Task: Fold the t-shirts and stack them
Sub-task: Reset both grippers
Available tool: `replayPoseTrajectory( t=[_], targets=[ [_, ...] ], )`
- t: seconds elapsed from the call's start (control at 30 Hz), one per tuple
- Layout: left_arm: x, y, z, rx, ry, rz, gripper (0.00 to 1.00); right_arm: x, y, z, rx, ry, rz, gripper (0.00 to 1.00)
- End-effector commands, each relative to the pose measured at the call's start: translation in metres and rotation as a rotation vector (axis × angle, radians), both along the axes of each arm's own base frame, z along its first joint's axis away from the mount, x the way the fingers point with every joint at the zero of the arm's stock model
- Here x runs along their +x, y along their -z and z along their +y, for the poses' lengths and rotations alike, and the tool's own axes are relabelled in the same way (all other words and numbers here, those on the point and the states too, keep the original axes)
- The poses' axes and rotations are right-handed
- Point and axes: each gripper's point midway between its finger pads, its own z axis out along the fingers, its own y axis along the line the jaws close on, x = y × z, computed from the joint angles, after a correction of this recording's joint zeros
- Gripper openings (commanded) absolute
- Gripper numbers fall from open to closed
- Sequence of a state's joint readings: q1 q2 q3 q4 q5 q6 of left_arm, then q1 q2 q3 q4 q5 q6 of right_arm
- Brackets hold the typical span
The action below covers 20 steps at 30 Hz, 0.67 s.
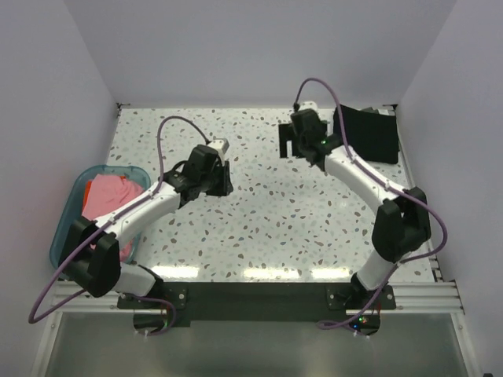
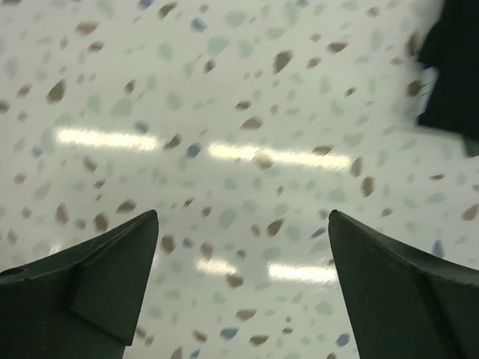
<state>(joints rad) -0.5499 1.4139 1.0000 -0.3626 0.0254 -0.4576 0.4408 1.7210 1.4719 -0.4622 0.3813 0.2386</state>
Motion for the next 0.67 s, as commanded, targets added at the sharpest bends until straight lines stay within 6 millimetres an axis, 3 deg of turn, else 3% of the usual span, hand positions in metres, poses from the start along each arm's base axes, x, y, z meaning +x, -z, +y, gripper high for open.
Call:
replayPoseTrajectory(
  t=[0.0,0.03,0.07,0.1,0.13,0.23,0.43,0.63],
  targets=[
    [-0.004,-0.003,0.005,-0.065,-0.064,-0.044,0.33,-0.039,-0.018,0.052,0.207,-0.066,-0.088,0.99],
    [-0.007,-0.001,0.005,-0.073,-0.066,-0.042,0.33,-0.063,0.007,0.065,0.232,-0.106,-0.029,0.99],
    [-0.008,0.002,0.009,-0.068,-0.092,-0.052,0.33,-0.075,-0.003,0.07,0.279,-0.129,-0.051,0.99],
    [-0.014,0.005,0.012,-0.066,-0.097,-0.052,0.33,-0.085,0.002,0.073,0.304,-0.143,-0.037,0.99],
    [-0.016,0.007,0.014,-0.063,-0.104,-0.054,0.33,-0.101,0.022,0.075,0.333,-0.161,0.01,0.99],
    [-0.023,0.011,0.019,-0.057,-0.126,-0.062,0.33,-0.125,0.031,0.065,0.365,-0.16,0.04,0.99],
    [-0.03,0.011,0.023,-0.07,-0.14,-0.079,0.34,-0.144,0.032,0.045,0.348,-0.137,0.023,0.99],
    [-0.029,0.006,0.022,-0.081,-0.146,-0.087,0.35,-0.141,0.023,0.04,0.327,-0.124,0.007,0.99]
  ],
)
